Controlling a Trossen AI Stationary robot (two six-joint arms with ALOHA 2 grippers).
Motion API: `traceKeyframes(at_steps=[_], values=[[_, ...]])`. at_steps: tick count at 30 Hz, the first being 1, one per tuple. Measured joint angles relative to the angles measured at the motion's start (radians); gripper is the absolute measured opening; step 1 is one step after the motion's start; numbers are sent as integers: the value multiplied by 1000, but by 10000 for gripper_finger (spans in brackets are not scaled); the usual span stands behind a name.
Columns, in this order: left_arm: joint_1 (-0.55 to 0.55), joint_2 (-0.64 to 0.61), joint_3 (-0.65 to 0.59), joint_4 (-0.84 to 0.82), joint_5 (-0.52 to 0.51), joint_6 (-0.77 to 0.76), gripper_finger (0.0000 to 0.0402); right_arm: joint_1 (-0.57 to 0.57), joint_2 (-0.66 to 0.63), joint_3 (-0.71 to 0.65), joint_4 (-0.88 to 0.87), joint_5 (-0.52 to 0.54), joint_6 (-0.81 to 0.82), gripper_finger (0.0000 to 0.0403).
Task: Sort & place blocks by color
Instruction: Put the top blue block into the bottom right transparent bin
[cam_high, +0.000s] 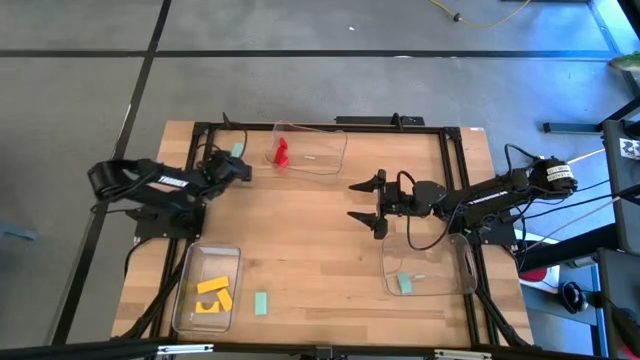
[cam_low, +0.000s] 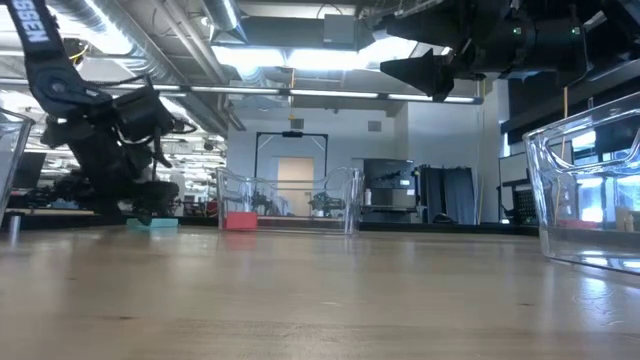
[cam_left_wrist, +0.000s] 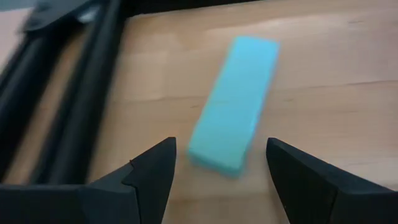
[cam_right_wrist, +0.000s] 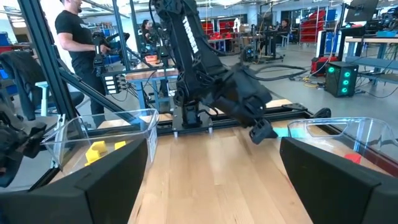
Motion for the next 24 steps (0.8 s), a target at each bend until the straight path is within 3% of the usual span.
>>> traceKeyframes(at_steps=[5,12,15,19,24], values=[[26,96,0,170,43,77,243,0,0,0,0,0,0,369],[70,173,3,183,84,75,234,0,0,0,-3,0,0,369],[68,182,4,185,93,77,202,0,0,0,-3,0,0,369],[58,183,5,182,108,79,128,0,0,0,-3,0,0,369],[40,166,4,165,129,102,119,0,0,0,-3,0,0,369]])
